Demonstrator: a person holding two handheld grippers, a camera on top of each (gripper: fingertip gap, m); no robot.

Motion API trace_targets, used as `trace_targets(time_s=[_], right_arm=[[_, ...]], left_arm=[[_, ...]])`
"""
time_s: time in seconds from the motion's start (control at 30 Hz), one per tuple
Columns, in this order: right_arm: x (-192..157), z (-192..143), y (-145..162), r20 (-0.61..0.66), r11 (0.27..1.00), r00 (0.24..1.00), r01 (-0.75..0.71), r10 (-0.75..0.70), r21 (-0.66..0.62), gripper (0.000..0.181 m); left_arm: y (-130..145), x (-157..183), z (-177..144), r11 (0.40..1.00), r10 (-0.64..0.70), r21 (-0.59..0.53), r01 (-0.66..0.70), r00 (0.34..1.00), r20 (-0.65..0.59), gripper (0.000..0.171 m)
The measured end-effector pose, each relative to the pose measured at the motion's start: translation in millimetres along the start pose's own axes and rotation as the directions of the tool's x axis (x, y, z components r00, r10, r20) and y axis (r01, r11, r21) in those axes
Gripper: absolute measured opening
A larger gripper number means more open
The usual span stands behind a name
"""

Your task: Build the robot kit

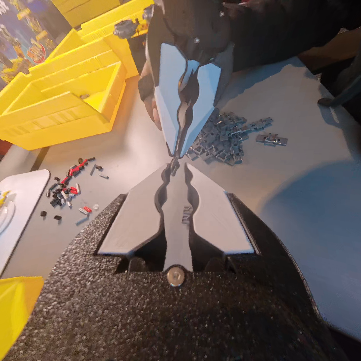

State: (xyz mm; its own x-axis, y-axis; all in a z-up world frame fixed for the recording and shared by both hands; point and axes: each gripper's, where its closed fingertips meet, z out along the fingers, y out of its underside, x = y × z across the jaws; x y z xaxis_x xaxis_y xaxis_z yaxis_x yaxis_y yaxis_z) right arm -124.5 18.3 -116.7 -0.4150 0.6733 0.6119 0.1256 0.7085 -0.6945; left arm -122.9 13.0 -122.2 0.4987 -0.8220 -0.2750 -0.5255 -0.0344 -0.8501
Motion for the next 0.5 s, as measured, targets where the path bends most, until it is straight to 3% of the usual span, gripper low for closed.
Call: trace_targets(time_s=[0.1, 0.2, 0.4, 0.5], right_arm=[[-5.8, 6.6, 3.4, -0.024, 0.995, 0.994, 0.103, -0.104, -0.016, 0.003], [-10.4, 11.6, 5.6, -0.047, 0.977, 0.976, 0.211, -0.213, -0.039, 0.003], [-7.3, 10.7, -2.8, -0.094, 0.974, 0.970, 0.225, -0.223, 0.006, 0.003], [-2.9, 8.4, -3.8, -0.093, 0.990, 0.988, 0.131, -0.126, 0.046, 0.004]], left_arm=[[16.5, -2.3, 1.3, 0.995, -0.078, -0.060, 0.077, 0.997, -0.022, 0.025], [23.3, 0.3, 4.3, 0.994, -0.044, -0.097, 0.041, 0.999, -0.026, 0.018], [20.4, -3.8, 6.0, 0.989, 0.081, -0.125, -0.075, 0.996, 0.042, 0.013], [17.2, -6.6, 4.7, 0.976, 0.180, -0.144, -0.167, 0.980, 0.084, 0.009]])
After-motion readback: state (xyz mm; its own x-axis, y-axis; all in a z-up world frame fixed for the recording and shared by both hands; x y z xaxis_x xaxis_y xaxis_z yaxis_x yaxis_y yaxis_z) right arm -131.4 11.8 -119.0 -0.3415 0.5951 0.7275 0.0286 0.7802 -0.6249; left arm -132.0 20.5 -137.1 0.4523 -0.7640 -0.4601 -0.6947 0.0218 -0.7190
